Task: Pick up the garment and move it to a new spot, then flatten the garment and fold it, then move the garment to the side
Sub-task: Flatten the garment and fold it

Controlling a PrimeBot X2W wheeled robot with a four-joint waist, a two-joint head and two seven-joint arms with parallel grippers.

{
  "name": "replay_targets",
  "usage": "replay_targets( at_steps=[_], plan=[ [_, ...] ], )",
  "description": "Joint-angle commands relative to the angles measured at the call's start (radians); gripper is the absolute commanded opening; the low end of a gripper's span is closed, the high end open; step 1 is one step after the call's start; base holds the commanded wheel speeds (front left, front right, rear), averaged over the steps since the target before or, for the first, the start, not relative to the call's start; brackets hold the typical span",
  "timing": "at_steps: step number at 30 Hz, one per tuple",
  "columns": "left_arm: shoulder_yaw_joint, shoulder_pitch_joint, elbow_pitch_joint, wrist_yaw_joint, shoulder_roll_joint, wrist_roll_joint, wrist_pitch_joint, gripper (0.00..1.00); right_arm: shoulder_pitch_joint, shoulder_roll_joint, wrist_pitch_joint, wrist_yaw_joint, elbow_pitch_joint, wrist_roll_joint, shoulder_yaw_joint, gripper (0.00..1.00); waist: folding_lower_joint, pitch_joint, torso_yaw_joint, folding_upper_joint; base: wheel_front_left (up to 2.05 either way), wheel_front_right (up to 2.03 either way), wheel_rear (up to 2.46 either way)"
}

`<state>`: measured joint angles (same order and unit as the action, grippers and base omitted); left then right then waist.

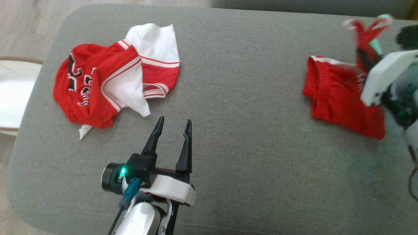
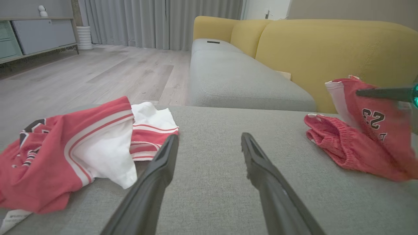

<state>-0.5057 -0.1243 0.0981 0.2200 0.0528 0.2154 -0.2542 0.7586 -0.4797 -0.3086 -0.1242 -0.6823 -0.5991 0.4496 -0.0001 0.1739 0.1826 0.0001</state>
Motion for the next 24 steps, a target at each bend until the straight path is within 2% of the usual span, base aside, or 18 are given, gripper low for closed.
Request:
replay_targets(
  at_steps=[1, 4, 5, 6, 7, 13, 19, 24],
  plan=[
    [0.024, -0.015, -0.028, 0.007, -0.002, 0.007, -0.008, 1.0, -0.013, 0.002, -0.01, -0.007, 0.039, -0.006, 0.008, 0.0, 0.0001, 0.001, 0.011, -0.0001, 0.0, 0.0, 0.0],
    [0.02, -0.016, -0.024, 0.012, -0.002, 0.016, -0.008, 1.0, -0.038, 0.033, -0.039, -0.007, 0.075, -0.018, 0.02, 0.0, 0.0001, 0.003, 0.021, -0.0001, 0.0, 0.0, 0.0],
    [0.018, -0.016, -0.023, 0.014, -0.002, 0.019, -0.008, 1.0, -0.047, 0.043, -0.044, -0.007, 0.089, -0.026, 0.024, 0.12, 0.0001, 0.003, 0.023, -0.0001, 0.0, 0.0, 0.0],
    [0.017, -0.017, -0.022, 0.016, -0.003, 0.021, -0.008, 1.0, -0.056, 0.053, -0.048, -0.007, 0.104, -0.039, 0.024, 0.71, 0.0001, 0.002, 0.024, -0.0001, 0.0, 0.0, 0.0],
    [0.017, -0.017, -0.02, 0.018, -0.003, 0.023, -0.008, 1.0, -0.065, 0.061, -0.047, -0.007, 0.121, -0.052, 0.02, 1.0, 0.0001, 0.001, 0.024, -0.0001, 0.0, 0.0, 0.0],
    [0.03, -0.007, -0.022, 0.028, -0.003, 0.023, -0.008, 1.0, -0.154, 0.044, 0.006, -0.007, 0.272, -0.108, -0.02, 1.0, 0.0001, -0.02, 0.006, -0.0001, 0.0, 0.0, 0.0],
    [0.066, 0.034, -0.04, 0.033, -0.003, 0.01, -0.008, 1.0, -0.341, 0.007, 0.077, -0.007, 0.425, -0.113, -0.109, 1.0, 0.0001, -0.051, -0.038, -0.0001, 0.0, 0.0, 0.0],
    [0.106, 0.076, -0.048, 0.031, -0.003, 0.001, -0.008, 1.0, -0.477, 0.04, 0.13, -0.007, 0.478, -0.102, -0.174, 1.0, 0.0001, -0.08, -0.081, -0.0001, 0.0, 0.0, 0.0]
  ],
)
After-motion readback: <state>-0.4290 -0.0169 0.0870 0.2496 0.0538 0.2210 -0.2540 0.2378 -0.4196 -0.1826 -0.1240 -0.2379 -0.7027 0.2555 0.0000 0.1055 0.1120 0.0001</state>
